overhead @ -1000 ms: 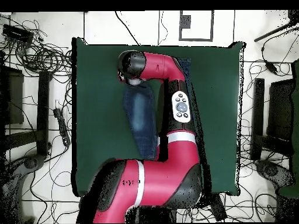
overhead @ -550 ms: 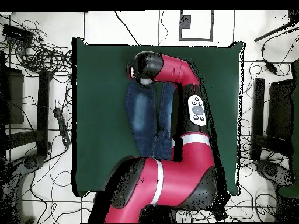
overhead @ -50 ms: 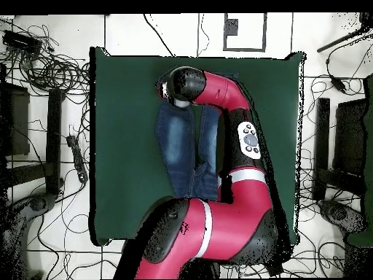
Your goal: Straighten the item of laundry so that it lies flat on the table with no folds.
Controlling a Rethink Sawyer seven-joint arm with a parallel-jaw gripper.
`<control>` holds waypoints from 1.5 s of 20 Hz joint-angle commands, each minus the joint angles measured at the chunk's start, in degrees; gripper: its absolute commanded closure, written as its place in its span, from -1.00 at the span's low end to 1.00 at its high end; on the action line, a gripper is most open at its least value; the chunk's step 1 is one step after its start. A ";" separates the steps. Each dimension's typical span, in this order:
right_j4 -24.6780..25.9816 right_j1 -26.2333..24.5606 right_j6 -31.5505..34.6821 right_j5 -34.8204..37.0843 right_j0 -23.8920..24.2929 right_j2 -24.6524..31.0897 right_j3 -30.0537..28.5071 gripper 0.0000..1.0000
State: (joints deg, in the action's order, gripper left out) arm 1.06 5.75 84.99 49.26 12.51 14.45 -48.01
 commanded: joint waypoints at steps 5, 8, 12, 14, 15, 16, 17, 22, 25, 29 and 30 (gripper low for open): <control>-2.42 0.68 0.94 -2.84 0.67 8.42 -8.17 1.00; -2.05 1.34 -0.10 -2.58 1.43 8.77 -9.10 1.00; -1.55 2.21 -1.18 -2.74 2.35 9.08 -10.64 1.00; -1.39 2.82 -1.45 -2.71 2.75 9.20 -11.24 1.00; -1.56 3.10 -1.48 -2.38 2.92 9.44 -11.12 1.00; -1.77 3.59 -1.23 -1.77 3.03 9.60 -11.16 1.00; -1.74 3.60 -0.94 -0.32 2.69 9.42 -9.87 1.00; -1.12 3.03 -1.20 1.47 2.40 9.34 -7.75 1.00; -1.19 2.91 -1.80 0.73 2.88 9.85 -8.08 1.00; -1.37 3.27 -1.93 0.87 3.21 10.10 -8.42 1.00; -1.44 3.30 -1.97 0.82 3.34 10.21 -8.54 1.00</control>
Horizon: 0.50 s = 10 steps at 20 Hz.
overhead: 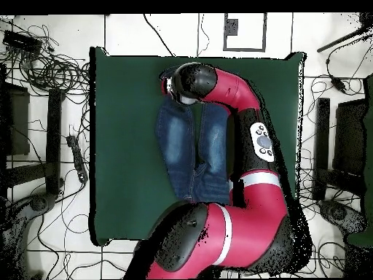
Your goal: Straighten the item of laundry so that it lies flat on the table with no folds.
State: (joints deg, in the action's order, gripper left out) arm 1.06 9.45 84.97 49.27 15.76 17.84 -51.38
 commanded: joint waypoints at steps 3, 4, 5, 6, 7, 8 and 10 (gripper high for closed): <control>-1.50 -0.03 -2.45 0.08 0.76 7.28 -6.26 1.00; -1.42 0.10 -2.61 -0.27 1.03 7.41 -6.71 1.00; -1.34 0.23 -2.76 -0.62 1.31 7.55 -7.16 1.00; -1.11 0.26 -3.03 -0.65 1.43 7.52 -7.24 1.00; -0.74 0.29 -3.28 -0.68 1.55 7.42 -7.32 1.00; -0.45 0.21 -3.62 -0.77 1.68 7.43 -7.35 1.00; -0.07 -0.42 -4.28 -0.58 1.81 7.62 -6.55 1.00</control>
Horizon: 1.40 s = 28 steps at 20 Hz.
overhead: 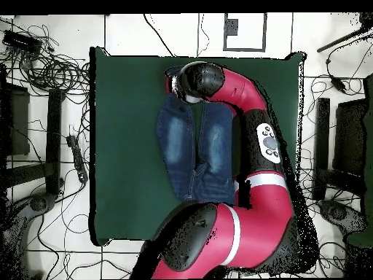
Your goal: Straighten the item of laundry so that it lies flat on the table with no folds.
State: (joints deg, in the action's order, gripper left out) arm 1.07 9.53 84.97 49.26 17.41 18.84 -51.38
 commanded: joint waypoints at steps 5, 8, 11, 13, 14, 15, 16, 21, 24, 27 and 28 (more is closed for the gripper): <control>0.96 -0.90 -5.36 -0.18 0.28 6.24 -5.48 1.00; 1.18 -1.21 -5.83 -0.35 0.54 6.42 -5.33 1.00; 1.04 -1.46 -6.01 -0.56 0.88 6.92 -5.33 1.00; 1.08 -1.51 -6.25 -0.58 1.07 7.12 -5.35 1.00; 1.16 -1.62 -6.41 -0.51 1.11 7.20 -5.20 1.00; 1.13 -1.79 -6.63 -0.44 1.26 7.42 -5.08 1.00; 1.05 -1.82 -6.88 -0.51 1.57 7.70 -5.33 1.00; 1.66 -2.35 -8.20 0.65 2.09 8.03 -4.36 1.00; 2.31 -2.23 -8.51 1.56 2.19 7.93 -3.91 1.00; 3.30 -2.32 -8.53 2.82 1.90 7.45 -2.71 1.00; 3.53 -2.40 -8.56 3.23 1.78 7.24 -2.26 1.00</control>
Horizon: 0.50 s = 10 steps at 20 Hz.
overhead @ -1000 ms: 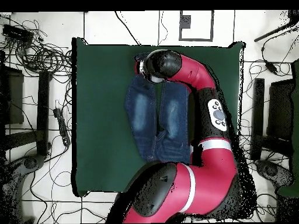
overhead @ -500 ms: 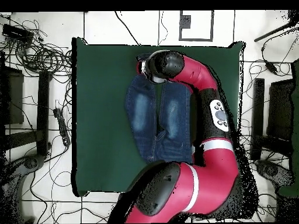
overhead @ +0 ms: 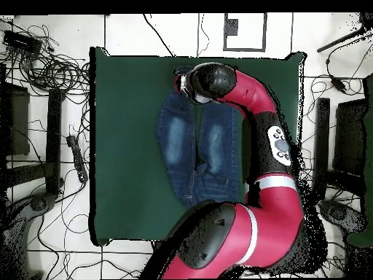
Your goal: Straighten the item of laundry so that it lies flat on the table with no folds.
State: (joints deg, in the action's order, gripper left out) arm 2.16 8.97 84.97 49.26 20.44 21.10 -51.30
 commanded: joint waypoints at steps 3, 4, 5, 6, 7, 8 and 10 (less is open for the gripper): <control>2.62 -1.92 -8.98 2.96 -0.96 5.13 -2.48 1.00; 2.69 -1.79 -9.11 2.77 -0.83 5.15 -2.80 1.00; 2.77 -1.83 -9.27 2.86 -0.80 5.12 -2.71 1.00; 2.84 -1.64 -9.43 2.80 -0.65 5.13 -3.01 1.00; 2.89 -1.66 -9.59 2.84 -0.56 5.17 -2.98 1.00; 2.90 -1.61 -9.78 2.79 -0.41 5.27 -3.11 1.00; 2.93 -1.71 -10.21 2.62 -0.15 5.47 -3.15 1.00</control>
State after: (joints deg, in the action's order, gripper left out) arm 2.63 8.96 84.97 49.26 20.47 21.13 -51.19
